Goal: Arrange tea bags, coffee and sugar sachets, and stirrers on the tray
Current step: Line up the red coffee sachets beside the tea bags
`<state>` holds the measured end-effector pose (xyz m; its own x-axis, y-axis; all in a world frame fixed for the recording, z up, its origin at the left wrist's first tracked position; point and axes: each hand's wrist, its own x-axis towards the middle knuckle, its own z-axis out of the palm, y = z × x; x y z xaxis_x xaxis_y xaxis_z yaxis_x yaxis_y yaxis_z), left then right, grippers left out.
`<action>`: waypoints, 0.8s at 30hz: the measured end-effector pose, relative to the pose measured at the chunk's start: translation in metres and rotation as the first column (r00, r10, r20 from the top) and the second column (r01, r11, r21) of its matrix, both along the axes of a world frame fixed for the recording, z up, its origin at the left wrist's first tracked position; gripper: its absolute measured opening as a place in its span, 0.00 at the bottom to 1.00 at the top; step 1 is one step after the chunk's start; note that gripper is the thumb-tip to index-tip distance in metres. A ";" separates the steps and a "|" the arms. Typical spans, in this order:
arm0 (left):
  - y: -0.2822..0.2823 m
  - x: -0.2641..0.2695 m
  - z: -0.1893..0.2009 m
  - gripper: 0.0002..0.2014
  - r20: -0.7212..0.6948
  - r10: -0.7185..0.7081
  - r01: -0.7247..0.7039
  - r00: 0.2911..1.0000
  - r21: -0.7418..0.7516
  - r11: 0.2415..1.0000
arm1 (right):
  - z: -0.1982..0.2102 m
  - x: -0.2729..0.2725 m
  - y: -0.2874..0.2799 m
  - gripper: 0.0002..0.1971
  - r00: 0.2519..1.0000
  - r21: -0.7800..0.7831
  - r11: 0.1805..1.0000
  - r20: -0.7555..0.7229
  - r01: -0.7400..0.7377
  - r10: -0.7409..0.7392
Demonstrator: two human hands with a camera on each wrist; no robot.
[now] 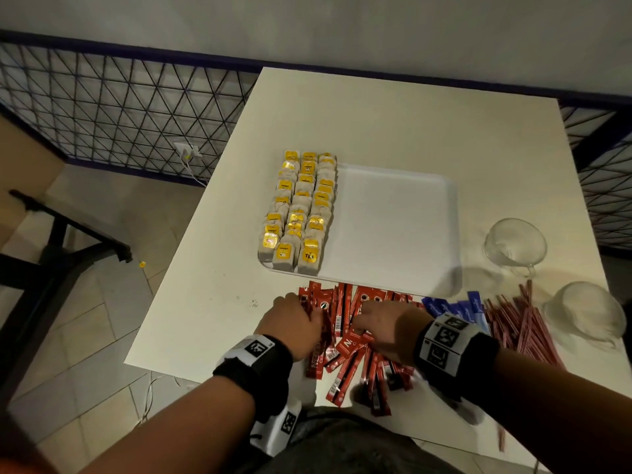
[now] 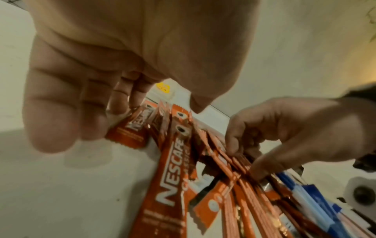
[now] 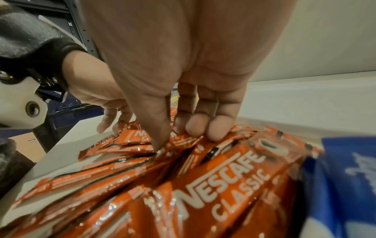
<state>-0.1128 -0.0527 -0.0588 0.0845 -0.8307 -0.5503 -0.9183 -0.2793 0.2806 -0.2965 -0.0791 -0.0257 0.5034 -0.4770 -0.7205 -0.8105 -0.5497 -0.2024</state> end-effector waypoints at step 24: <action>-0.012 0.005 -0.013 0.23 0.042 -0.088 0.091 0.995 -0.096 0.991 | -0.006 -0.007 0.012 0.22 0.988 -0.058 0.997 0.150 0.050 -0.041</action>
<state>-0.1073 -0.0649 -0.0714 0.0266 -0.8854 -0.4641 -0.9488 -0.1685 0.2672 -0.3033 -0.0667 -0.0316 0.5794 -0.5429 -0.6079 -0.7984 -0.5278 -0.2897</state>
